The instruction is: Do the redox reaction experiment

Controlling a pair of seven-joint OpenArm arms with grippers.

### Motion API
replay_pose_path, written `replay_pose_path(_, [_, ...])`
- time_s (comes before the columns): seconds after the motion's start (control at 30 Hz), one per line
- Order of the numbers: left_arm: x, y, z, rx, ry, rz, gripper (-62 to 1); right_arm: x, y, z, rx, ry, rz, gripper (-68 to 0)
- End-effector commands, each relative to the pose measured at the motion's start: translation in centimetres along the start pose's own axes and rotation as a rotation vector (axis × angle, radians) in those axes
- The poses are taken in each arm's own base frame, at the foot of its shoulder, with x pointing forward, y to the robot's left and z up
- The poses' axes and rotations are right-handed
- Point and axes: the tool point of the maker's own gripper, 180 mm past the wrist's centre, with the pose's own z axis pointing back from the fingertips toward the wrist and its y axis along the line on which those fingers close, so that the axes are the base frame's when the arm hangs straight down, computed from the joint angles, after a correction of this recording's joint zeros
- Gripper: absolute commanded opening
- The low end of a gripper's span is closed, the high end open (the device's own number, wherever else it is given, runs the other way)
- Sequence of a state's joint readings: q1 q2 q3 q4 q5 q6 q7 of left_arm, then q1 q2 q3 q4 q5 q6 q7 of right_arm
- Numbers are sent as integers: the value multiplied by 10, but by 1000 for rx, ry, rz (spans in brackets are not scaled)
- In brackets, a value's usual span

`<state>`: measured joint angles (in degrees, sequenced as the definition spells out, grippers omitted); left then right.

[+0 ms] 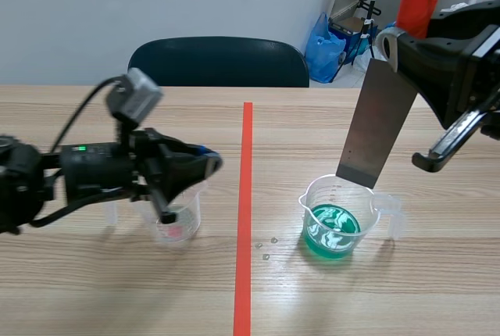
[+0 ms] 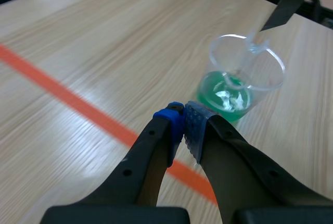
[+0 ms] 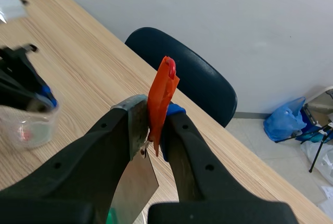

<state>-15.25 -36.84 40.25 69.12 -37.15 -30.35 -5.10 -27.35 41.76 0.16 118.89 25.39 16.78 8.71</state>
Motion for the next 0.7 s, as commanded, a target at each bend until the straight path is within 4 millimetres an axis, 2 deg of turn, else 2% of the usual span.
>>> replay_pose_path(0.0, [6, -2, 20, 13, -38, 4, -588, 16, -4, -1, -4, -49, 19, -656])
replay_pose_path(0.13, [-4, 7, 77, 105, -46, 24, -588, 16, -4, -1, -4, -49, 19, -656])
replay_pose_path(0.3, [-31, 2, 146, 215, -23, 87, -588, 16, -4, -1, -4, -49, 19, -656])
replay_pose_path(0.47, [-56, -26, 200, 293, -1, 70, -588, 16, -4, -1, -3, -48, 19, -656])
replay_pose_path(0.67, [-78, -67, 251, 392, 50, -9, -588, 16, -4, -1, -3, -52, 19, -656])
